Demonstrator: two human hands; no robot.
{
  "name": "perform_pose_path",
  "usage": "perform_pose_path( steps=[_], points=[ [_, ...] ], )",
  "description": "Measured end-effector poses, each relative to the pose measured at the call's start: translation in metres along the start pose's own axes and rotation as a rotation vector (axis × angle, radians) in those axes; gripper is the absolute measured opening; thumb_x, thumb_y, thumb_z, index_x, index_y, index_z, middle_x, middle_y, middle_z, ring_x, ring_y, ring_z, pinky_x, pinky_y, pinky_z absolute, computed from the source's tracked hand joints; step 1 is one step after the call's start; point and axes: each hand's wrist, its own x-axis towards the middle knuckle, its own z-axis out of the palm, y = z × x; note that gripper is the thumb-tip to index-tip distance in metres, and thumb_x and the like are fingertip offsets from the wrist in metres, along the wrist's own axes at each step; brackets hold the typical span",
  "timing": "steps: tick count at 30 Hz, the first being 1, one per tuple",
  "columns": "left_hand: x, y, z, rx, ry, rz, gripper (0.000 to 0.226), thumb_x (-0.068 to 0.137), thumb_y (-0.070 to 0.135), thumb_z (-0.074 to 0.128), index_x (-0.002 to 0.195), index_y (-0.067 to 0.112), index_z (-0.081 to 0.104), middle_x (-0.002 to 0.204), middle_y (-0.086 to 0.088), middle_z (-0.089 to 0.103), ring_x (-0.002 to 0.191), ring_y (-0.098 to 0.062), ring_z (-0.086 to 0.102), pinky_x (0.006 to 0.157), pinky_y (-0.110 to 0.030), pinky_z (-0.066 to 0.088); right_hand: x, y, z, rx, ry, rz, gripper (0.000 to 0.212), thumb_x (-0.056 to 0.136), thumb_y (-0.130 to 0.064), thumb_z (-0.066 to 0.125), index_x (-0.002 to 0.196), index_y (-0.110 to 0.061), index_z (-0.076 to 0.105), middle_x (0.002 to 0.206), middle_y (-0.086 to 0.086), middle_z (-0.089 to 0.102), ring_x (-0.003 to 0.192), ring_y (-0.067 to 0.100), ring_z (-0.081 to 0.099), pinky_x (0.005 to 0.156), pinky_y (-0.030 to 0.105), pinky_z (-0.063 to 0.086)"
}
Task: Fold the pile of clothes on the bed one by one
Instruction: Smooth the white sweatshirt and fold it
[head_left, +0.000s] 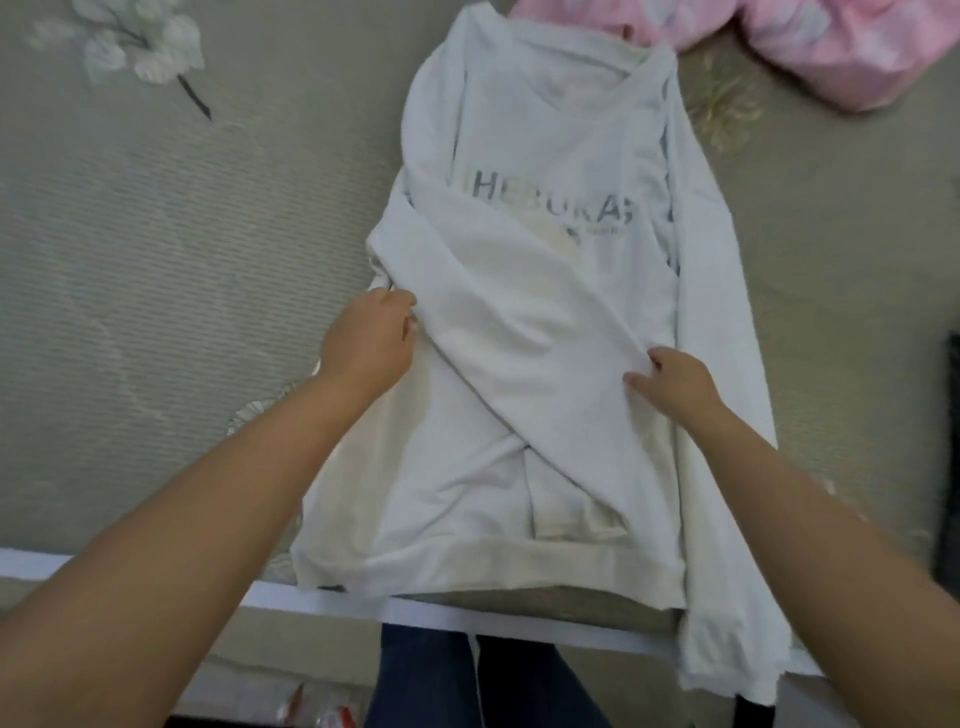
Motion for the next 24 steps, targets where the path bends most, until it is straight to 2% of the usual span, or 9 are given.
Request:
perform_pose_path(
  steps=[2,4,7,11,13,14,16,20,24],
  points=[
    [0.025,0.007,-0.001,0.069,0.000,0.051,0.034,0.087,0.001,0.044,0.119,0.003,0.053,0.117,-0.021,0.054,0.107,-0.035,0.049,0.082,-0.043,0.040,0.001,0.000,0.006,-0.054,0.029,-0.072,0.017,0.091,-0.017,0.049,0.090,-0.001,0.056,0.104,0.024,0.059,0.099,0.034,0.055,0.080,0.036,0.039],
    [0.054,0.012,-0.003,0.140,-0.016,0.100,0.042,0.086,-0.002,0.041,0.127,0.005,0.047,0.128,-0.019,0.049,0.117,-0.033,0.044,0.090,-0.045,0.038,-0.002,0.004,0.003,0.037,0.051,-0.196,0.021,0.092,-0.010,0.048,0.073,-0.004,0.048,0.081,0.023,0.058,0.080,0.031,0.056,0.067,0.034,0.032],
    [0.101,0.022,-0.009,0.223,-0.031,0.192,0.046,0.087,-0.003,0.038,0.132,0.004,0.042,0.136,-0.017,0.042,0.126,-0.031,0.036,0.098,-0.043,0.030,-0.014,0.018,-0.014,0.219,0.023,-0.319,0.018,0.091,-0.007,0.051,0.074,-0.009,0.057,0.060,0.002,0.049,0.060,0.020,0.047,0.053,0.024,0.026],
    [0.154,0.032,-0.005,0.540,-0.236,0.276,0.044,0.094,0.008,0.030,0.138,0.009,0.032,0.148,-0.008,0.027,0.140,-0.024,0.014,0.111,-0.047,0.008,-0.016,0.043,-0.037,0.276,-0.015,-0.317,0.018,0.090,-0.005,0.052,0.081,-0.014,0.064,0.060,-0.003,0.053,0.059,0.013,0.048,0.058,0.011,0.036],
    [0.172,0.040,-0.007,0.746,-0.368,0.251,0.038,0.094,0.016,0.031,0.130,0.012,0.041,0.139,-0.010,0.040,0.134,-0.025,0.027,0.110,-0.050,0.008,-0.010,0.052,-0.041,0.259,-0.050,-0.298,0.017,0.091,-0.006,0.052,0.085,-0.012,0.067,0.068,0.004,0.060,0.067,0.021,0.053,0.061,0.009,0.037],
    [0.177,0.045,-0.010,0.835,-0.418,0.267,0.031,0.093,0.022,0.033,0.120,0.015,0.047,0.130,-0.010,0.049,0.125,-0.026,0.038,0.108,-0.046,0.015,-0.007,0.056,-0.043,0.250,-0.056,-0.286,0.017,0.091,-0.007,0.052,0.089,-0.008,0.068,0.075,0.009,0.064,0.073,0.024,0.057,0.065,0.012,0.040],
    [0.185,0.052,-0.024,0.904,-0.511,0.322,0.018,0.089,0.035,0.041,0.100,0.024,0.049,0.115,-0.005,0.059,0.108,-0.025,0.051,0.089,-0.033,0.028,0.000,0.063,-0.047,0.237,-0.037,-0.269,0.018,0.091,-0.008,0.051,0.098,-0.003,0.068,0.089,0.017,0.069,0.085,0.030,0.062,0.075,0.030,0.043],
    [0.194,0.055,-0.078,0.838,-0.602,0.345,0.028,0.082,0.057,0.051,0.078,0.030,0.042,0.097,-0.001,0.058,0.102,-0.024,0.053,0.078,-0.030,0.030,0.011,0.065,-0.064,0.215,0.081,-0.260,0.018,0.091,-0.014,0.052,0.094,-0.004,0.067,0.082,0.011,0.066,0.082,0.027,0.061,0.063,0.028,0.029],
    [0.209,0.044,-0.131,0.616,-0.560,0.260,0.041,0.088,0.044,0.025,0.073,0.014,0.049,0.100,-0.013,0.059,0.089,-0.023,0.047,0.085,-0.034,0.031,0.034,0.036,-0.086,0.138,0.154,-0.272,0.025,0.092,-0.021,0.050,0.084,0.000,0.062,0.077,0.015,0.063,0.080,0.032,0.059,0.065,0.034,0.033]
  ],
)
